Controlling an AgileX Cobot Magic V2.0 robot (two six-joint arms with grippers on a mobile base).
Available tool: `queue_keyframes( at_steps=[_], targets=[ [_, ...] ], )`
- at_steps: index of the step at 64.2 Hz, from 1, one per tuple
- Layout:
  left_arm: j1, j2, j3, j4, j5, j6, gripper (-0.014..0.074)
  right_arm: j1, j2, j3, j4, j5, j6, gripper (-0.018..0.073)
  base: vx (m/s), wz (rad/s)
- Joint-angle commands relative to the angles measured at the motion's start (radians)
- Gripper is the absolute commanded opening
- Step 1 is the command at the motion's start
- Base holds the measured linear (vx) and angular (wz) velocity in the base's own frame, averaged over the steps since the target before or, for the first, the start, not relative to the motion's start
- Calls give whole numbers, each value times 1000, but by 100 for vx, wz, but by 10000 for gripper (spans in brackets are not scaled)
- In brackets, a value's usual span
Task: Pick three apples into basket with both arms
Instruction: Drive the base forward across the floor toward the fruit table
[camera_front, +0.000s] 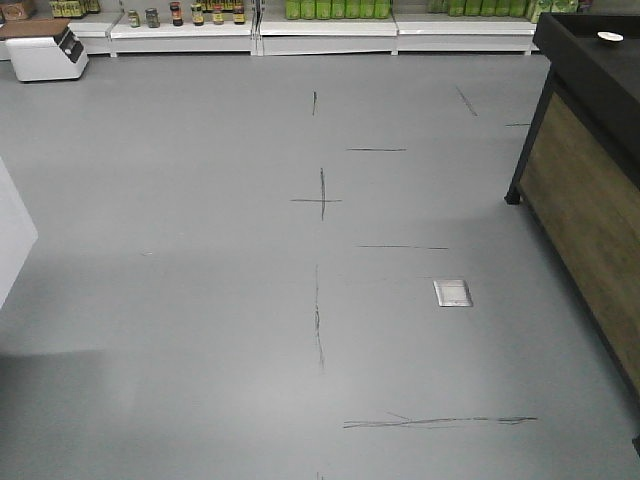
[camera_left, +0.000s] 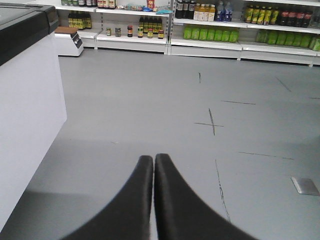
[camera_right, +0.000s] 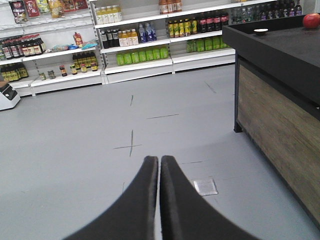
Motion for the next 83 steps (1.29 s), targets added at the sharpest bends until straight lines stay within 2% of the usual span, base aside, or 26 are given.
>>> queue_keyframes(
  at_steps=[1,83],
  targets=[
    [2,-14,23,-8,-72,-9,-6,-5,-11,15,-10,-75,-5,-1,0,0],
    [2,-14,23,-8,-72,-9,-6,-5,-11,15,-10,-75,-5,-1,0,1]
  ],
)
